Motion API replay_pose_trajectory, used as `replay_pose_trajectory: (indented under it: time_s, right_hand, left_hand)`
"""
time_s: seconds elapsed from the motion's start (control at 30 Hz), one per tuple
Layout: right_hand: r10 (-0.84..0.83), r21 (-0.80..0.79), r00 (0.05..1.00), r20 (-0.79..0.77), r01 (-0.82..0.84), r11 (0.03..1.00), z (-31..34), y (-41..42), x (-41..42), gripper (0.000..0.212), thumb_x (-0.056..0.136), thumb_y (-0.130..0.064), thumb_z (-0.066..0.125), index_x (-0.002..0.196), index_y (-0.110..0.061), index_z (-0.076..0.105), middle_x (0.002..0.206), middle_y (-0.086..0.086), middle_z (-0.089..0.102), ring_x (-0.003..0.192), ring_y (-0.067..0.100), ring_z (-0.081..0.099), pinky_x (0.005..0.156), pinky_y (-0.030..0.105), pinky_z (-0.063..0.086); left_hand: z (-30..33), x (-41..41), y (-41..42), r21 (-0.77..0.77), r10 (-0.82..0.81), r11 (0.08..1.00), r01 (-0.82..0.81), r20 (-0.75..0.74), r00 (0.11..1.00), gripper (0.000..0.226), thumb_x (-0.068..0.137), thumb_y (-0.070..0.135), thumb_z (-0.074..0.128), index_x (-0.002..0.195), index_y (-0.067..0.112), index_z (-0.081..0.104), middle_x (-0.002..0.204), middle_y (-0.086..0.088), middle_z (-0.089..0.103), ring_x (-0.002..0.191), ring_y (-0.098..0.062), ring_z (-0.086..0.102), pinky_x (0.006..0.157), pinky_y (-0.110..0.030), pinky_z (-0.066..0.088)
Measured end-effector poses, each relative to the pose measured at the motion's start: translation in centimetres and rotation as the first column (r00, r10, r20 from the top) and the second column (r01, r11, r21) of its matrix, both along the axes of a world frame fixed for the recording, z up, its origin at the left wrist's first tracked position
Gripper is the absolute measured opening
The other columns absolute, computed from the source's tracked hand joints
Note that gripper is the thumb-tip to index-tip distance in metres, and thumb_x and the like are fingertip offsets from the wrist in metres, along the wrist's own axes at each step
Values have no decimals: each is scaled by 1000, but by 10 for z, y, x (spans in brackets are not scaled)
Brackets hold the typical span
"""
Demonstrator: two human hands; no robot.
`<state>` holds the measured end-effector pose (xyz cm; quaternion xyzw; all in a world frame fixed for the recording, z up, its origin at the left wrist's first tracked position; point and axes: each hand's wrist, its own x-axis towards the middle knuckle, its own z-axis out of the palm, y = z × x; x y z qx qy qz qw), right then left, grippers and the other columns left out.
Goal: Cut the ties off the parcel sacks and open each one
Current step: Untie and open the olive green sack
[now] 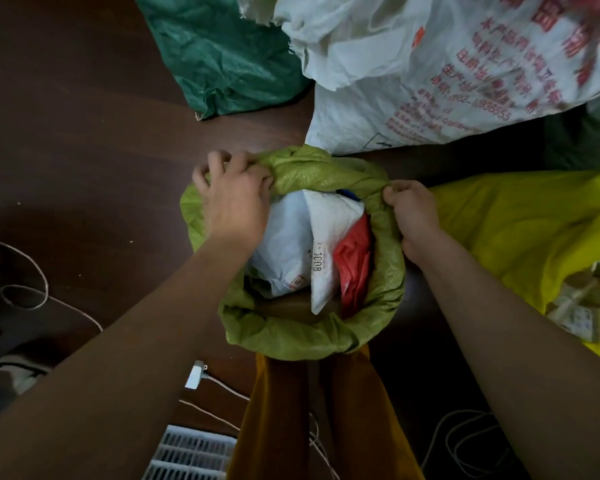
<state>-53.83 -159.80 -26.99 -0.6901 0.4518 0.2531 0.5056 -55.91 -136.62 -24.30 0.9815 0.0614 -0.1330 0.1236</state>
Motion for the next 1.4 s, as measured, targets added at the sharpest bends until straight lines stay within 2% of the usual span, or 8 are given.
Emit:
replay_pose_trajectory:
  time_s: [0.23,0.33,0.47,0.6,0.97,1.13,1.27,1.4]
  right_hand:
    - [151,-59,985,-83,-156,986,2,3,15,25,89,-4,50,111,-4,62,88,11,65,67,17,54,50,21,42]
    - [392,-311,919,-53,-388,868,7,12,14,35,80,-6,48,115,-7,57,98,10,61,91,22,53,71,27,47]
    - [792,-527,533,297,-600,602,17,43,8,52,73,-7,51,124,-7,56,121,12,60,116,30,52,100,43,41]
    - [925,-546,266,271,-750,375,2,60,5,44,87,-30,61,129,-20,55,125,0,60,118,20,53,104,47,36]
    - [845,-445,456,278,-719,534,-15,59,26,28,95,-38,57,105,-16,71,99,2,72,92,20,65,80,33,47]
    - [772,-301,570,282,-711,635,-15,57,36,36,97,-35,55,85,-4,68,76,7,64,75,21,58,78,42,49]
    - [692,-179,655,302,-674,716,-13,54,36,47,97,-31,57,67,6,54,56,1,40,56,11,39,60,30,35]
    - [623,-119,714,320,-622,774,-14,52,32,33,95,-29,60,68,-11,56,60,-5,47,55,4,44,60,25,40]
  left_hand:
    - [-15,3,1,-7,-25,1000,25,-40,999,33,88,37,62,117,21,63,136,1,49,125,-32,33,102,-47,17]
    - [-17,6,-4,14,-12,1000,13,-19,1000,19,90,25,58,101,15,71,126,-1,54,118,-31,35,99,-48,21]
    - [-20,10,-8,-66,88,994,-88,0,996,14,90,18,55,89,15,69,105,1,64,110,-27,39,93,-44,23]
    - [-23,7,-4,-251,185,951,-182,-13,983,13,92,13,53,91,16,66,81,5,49,104,-24,43,88,-37,22]
    - [-27,18,-3,-578,398,680,-451,-227,889,15,88,10,60,91,23,54,73,8,52,80,-25,56,93,-57,43]
    - [-29,1,3,-338,101,940,-36,177,979,21,81,25,64,99,15,70,96,-7,54,97,-27,46,83,-35,29]
    - [-38,-19,7,-195,-127,968,155,148,981,41,86,42,62,117,14,67,107,-4,64,104,-24,44,90,-40,27]
    - [-38,-15,-3,-238,-35,969,73,160,987,17,91,25,58,88,14,70,88,0,67,97,-24,52,83,-30,19]
